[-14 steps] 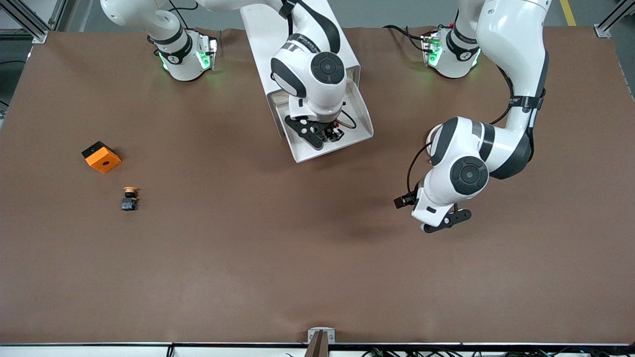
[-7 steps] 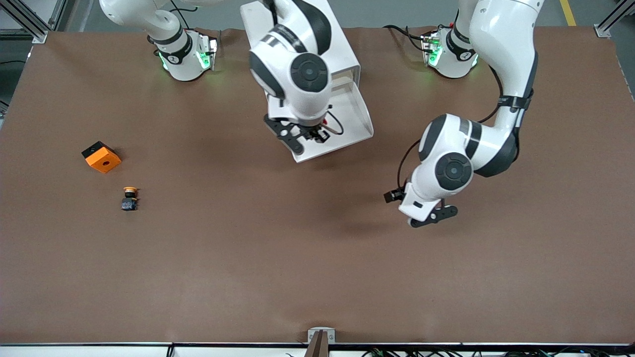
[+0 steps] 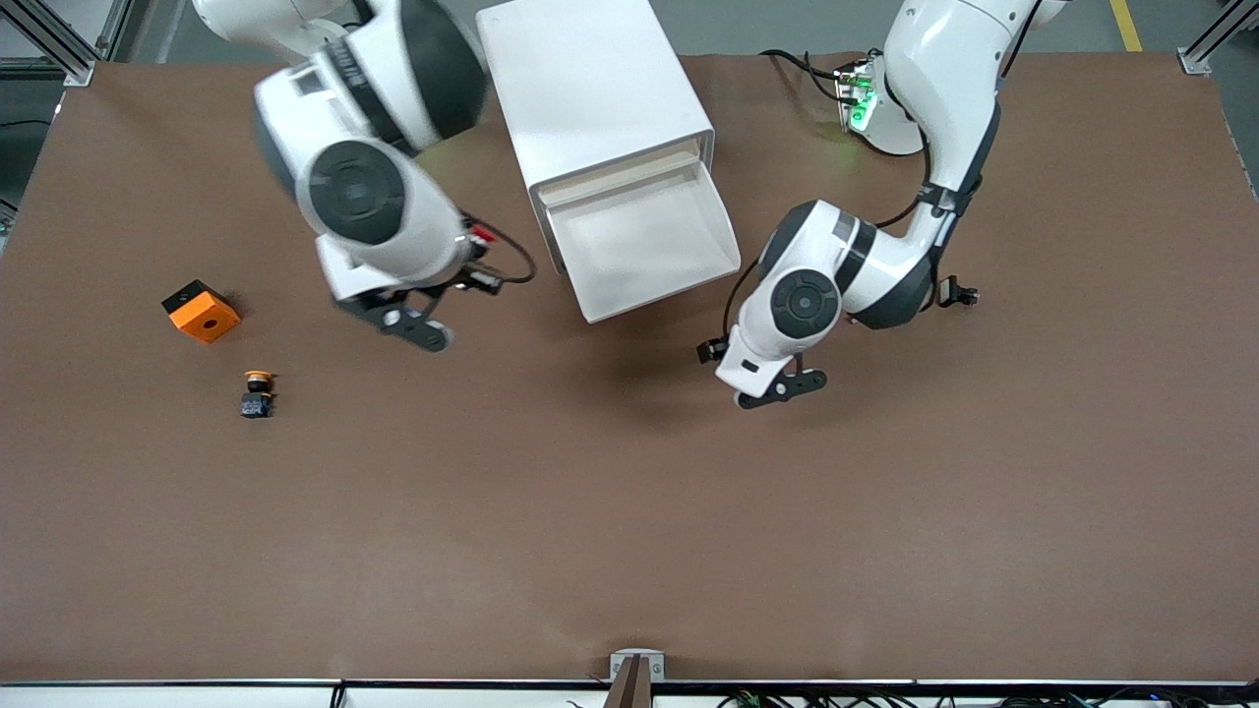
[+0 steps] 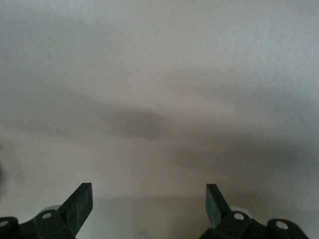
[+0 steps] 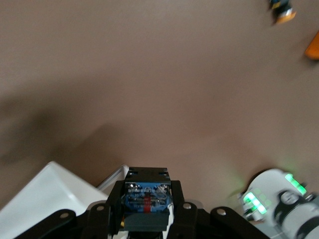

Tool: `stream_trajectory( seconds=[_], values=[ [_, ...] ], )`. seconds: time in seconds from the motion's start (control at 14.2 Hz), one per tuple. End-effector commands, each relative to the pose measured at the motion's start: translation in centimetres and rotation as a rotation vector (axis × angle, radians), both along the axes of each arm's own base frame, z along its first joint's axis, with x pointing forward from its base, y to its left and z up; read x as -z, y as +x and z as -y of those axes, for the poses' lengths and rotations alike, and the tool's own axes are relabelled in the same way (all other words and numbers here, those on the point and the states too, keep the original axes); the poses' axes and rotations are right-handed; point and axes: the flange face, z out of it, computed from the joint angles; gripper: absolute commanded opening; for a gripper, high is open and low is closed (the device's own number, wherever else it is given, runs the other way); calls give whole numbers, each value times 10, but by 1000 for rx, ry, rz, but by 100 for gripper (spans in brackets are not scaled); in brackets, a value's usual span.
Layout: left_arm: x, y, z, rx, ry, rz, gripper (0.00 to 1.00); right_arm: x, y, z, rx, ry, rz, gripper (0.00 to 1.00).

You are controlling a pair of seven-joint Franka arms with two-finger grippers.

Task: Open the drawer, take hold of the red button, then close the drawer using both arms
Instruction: 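Push the drawer shut with the left gripper while the right gripper carries the button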

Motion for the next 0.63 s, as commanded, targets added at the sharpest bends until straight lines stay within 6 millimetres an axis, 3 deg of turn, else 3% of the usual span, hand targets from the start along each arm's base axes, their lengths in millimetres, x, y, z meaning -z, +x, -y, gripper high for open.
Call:
stream_trajectory(
  seconds=[0.0,0.28,0.56],
  values=[
    [-6,-22,20,-3,-1,-27,100,4,17,56,-186,-10,-14,25],
    [-4,-50,53,-7,-5,-58,100,33,49,154,-278,71,-1,26],
    [0,-86,84,5,5,-103,100,115,51,241,-349,128,95,29]
  ],
)
